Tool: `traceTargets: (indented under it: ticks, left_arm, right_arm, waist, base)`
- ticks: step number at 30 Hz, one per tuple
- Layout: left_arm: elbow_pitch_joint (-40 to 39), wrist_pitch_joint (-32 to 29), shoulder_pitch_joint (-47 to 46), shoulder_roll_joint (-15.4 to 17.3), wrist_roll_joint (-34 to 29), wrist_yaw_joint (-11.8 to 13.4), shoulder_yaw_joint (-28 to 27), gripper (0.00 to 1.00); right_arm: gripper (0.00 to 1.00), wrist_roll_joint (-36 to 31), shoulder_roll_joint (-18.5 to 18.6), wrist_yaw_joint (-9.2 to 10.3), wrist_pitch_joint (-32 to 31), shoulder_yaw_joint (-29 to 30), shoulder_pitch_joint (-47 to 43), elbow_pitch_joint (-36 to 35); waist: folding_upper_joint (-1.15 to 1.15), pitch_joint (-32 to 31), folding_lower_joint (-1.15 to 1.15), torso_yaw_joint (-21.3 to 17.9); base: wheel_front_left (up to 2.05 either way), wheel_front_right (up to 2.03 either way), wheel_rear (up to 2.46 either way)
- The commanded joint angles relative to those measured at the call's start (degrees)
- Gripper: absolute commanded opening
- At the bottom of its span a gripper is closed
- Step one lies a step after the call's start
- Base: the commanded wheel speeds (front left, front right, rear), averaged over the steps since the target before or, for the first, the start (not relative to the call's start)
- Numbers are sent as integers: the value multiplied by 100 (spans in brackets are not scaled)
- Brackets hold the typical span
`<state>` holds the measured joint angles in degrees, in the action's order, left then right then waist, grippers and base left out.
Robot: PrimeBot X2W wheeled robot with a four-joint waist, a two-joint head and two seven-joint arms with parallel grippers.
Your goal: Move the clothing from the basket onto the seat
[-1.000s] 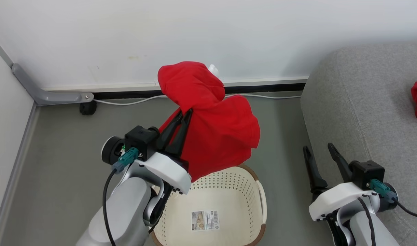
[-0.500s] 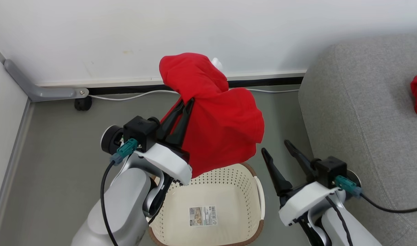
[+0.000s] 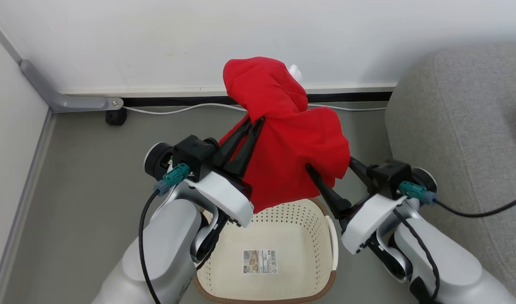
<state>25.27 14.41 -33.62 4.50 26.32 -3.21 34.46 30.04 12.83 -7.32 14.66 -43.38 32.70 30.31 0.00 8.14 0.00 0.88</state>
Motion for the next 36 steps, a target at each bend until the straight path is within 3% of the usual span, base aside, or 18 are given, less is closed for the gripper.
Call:
traceTargets:
  ticks: [1, 18, 19, 20, 21, 32, 33, 34, 35, 36]
  left_arm:
    - [-98, 59, -310, 65, -37, -64, -138, 0]
    - [-280, 59, -360, -137, 80, -292, 592, 0]
    - [-279, 59, -343, -140, 84, -291, 619, 0]
    - [-279, 59, -330, -142, 88, -288, 633, 0]
    - [-277, 59, -317, -144, 92, -282, 641, 0]
    - [-199, 59, -205, -139, 27, -223, 497, 0]
    - [-186, 59, -189, -138, 18, -224, 482, 13]
    - [-175, 59, -173, -138, 10, -226, 462, 36]
    - [-161, 59, -156, -134, -4, -230, 448, 75]
    - [-149, 59, -138, -126, -19, -234, 428, 100]
  right_arm:
    - [100, 101, -2, -17, 34, -124, 173, -58]
    - [100, 910, -287, -17, 34, -1493, 1341, 591]
    - [69, 919, -310, -17, 34, -1477, 1375, 603]
    - [27, 909, -328, -17, 34, -1443, 1396, 606]
    - [0, 902, -347, -17, 34, -1401, 1395, 604]
    - [0, 620, -284, -17, 34, -796, 1072, 414]
    - [0, 584, -277, -17, 34, -736, 1036, 386]
    - [0, 542, -272, -17, 34, -659, 1003, 341]
    - [0, 499, -268, -17, 34, -591, 966, 298]
    - [0, 448, -265, -17, 34, -504, 930, 244]
  waist:
    - [0, 0, 0, 56]
    - [0, 234, 0, 546]
    - [0, 240, 0, 560]
    - [0, 245, 0, 567]
    - [0, 248, 0, 571]
    - [0, 234, 0, 404]
    - [0, 230, 0, 383]
    - [0, 224, 0, 363]
    - [0, 220, 0, 341]
    - [0, 213, 0, 318]
  base:
    - [0, 0, 0]
    - [0, 0, 0]
    - [0, 0, 0]
    - [0, 0, 0]
    - [0, 0, 0]
    - [0, 0, 0]
    - [0, 0, 0]
    - [0, 0, 0]
    - [0, 0, 0]
    - [0, 0, 0]
